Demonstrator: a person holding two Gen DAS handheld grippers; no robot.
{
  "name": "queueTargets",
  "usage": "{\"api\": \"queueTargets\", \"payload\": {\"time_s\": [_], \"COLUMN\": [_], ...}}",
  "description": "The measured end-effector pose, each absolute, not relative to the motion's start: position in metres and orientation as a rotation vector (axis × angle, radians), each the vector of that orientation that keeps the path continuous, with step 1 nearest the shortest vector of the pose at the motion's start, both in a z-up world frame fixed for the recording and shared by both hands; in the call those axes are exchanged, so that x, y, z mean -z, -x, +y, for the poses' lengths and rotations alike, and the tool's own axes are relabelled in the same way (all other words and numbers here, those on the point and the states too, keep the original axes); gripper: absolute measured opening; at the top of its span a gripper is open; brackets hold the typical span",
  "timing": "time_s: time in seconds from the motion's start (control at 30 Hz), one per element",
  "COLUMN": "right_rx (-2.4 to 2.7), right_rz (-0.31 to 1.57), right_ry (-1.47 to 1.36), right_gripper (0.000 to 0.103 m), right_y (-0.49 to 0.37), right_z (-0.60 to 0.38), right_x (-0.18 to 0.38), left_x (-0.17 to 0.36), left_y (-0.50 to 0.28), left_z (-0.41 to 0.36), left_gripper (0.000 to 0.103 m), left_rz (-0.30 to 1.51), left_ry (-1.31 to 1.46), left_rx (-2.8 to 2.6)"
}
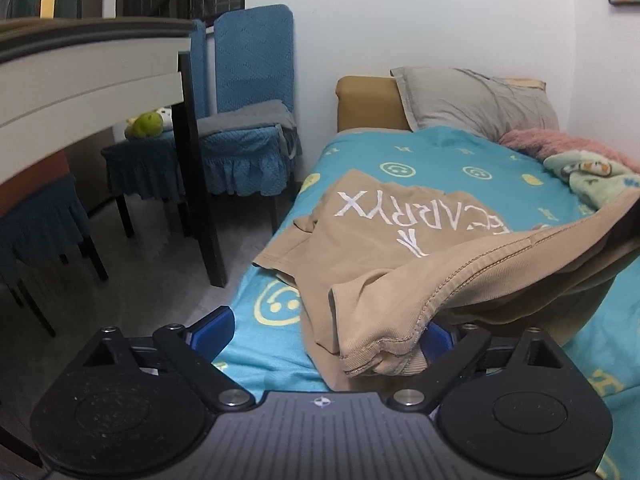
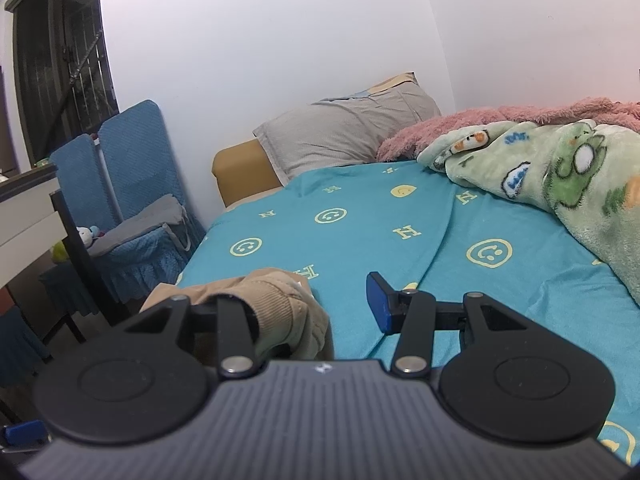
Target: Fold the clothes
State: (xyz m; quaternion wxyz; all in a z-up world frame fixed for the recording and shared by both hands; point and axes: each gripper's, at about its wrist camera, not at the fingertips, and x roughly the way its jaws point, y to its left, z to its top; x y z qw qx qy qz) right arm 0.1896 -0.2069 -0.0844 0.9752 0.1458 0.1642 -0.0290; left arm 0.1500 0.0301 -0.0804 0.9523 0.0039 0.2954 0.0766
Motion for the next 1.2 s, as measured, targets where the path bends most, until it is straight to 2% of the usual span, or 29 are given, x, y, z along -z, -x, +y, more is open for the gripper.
{"api": "queueTargets", "payload": {"time_s": [0.43,0.6,1.2], "right_rx": [0.056,0.059,0.040], "right_rz": [0.332,0.348,0.379], "right_ry": [-0.290,-0.296,-0.362], "right_gripper": [0.048,0.048,0.048], "right_y": [-0.189,-0.191,-0.188], "right_z": [-0.208,-0.208,-0.217], "right_x": [0.084,0.087,0.082], "left_x": [0.078,0.070,0.095], "left_y": [-0.145,-0.109,-0.116], "left_z": [0.037,0.042,-0.060], "left_gripper": [0.098,0.102,0.103], "left_rz": [0.629,0.665,0.528], "left_ry": [-0.017,-0.020,-0.215], "left_rx": [-0.145,-0.050,0.069]}}
